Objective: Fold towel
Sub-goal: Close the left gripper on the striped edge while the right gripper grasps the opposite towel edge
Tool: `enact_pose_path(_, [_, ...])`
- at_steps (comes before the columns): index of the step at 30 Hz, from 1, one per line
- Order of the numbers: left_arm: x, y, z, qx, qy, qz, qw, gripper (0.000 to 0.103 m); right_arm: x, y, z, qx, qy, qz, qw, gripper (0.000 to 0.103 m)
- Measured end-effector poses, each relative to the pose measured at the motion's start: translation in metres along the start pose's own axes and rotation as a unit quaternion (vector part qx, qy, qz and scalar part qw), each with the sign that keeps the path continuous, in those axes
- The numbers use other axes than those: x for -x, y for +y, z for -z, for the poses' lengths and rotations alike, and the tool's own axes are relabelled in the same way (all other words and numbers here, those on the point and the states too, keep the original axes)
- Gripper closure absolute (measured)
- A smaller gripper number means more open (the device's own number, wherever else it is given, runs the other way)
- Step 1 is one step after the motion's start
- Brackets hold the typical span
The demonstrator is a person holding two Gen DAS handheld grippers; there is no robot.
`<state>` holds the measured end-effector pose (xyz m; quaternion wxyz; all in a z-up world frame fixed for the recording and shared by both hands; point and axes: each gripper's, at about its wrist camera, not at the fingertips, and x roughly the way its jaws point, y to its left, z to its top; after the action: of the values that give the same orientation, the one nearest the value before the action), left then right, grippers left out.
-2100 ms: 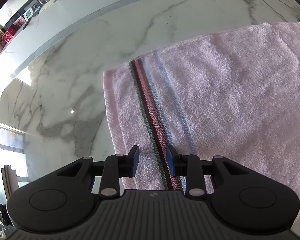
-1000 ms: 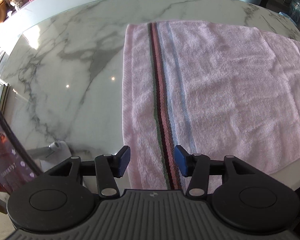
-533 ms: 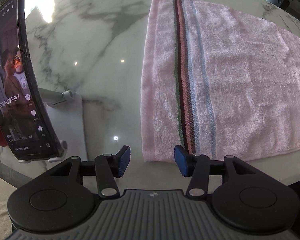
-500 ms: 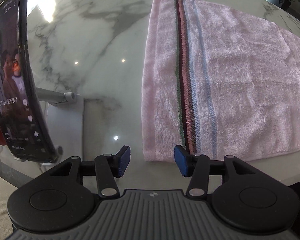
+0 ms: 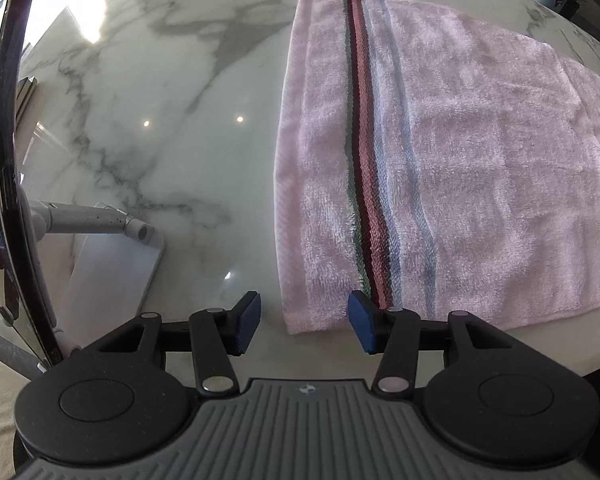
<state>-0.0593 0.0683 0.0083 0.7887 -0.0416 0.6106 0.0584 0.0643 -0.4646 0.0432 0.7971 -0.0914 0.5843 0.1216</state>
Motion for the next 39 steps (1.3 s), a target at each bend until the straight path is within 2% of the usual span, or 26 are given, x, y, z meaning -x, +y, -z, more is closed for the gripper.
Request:
enact_pose_path(7, [-0.003, -0.007, -0.003, -0.004, -0.009, 0.005, 0.9999, 0.053, -0.005, 0.007, -0.005, 0.008, 0.009, 0.006, 1.0, 0.051])
enact_pose_path(12, [-0.004, -0.01, -0.005, -0.01, -0.011, 0.008, 0.9999, 0.054, -0.006, 0.003, -0.006, 0.004, 0.014, 0.014, 1.0, 0.051])
enact_pose_path(17, [-0.004, -0.013, -0.007, -0.014, -0.011, 0.014, 0.9997, 0.069, -0.007, -0.009, -0.007, -0.014, 0.019, 0.027, 0.999, 0.051])
enact_pose_path(23, [-0.005, -0.015, -0.011, -0.002, -0.016, 0.015, 0.9998, 0.081, -0.008, -0.018, -0.009, -0.025, 0.02, 0.035, 0.999, 0.051])
enact_pose_path(33, [-0.004, -0.027, -0.014, 0.004, -0.017, 0.042, 0.999, 0.089, -0.013, -0.02, -0.012, -0.025, 0.026, 0.04, 0.999, 0.051])
enact_pose_path(39, [-0.004, -0.03, -0.015, 0.001, -0.017, 0.041, 0.999, 0.09, -0.015, -0.04, -0.013, -0.062, 0.032, 0.024, 0.997, 0.051])
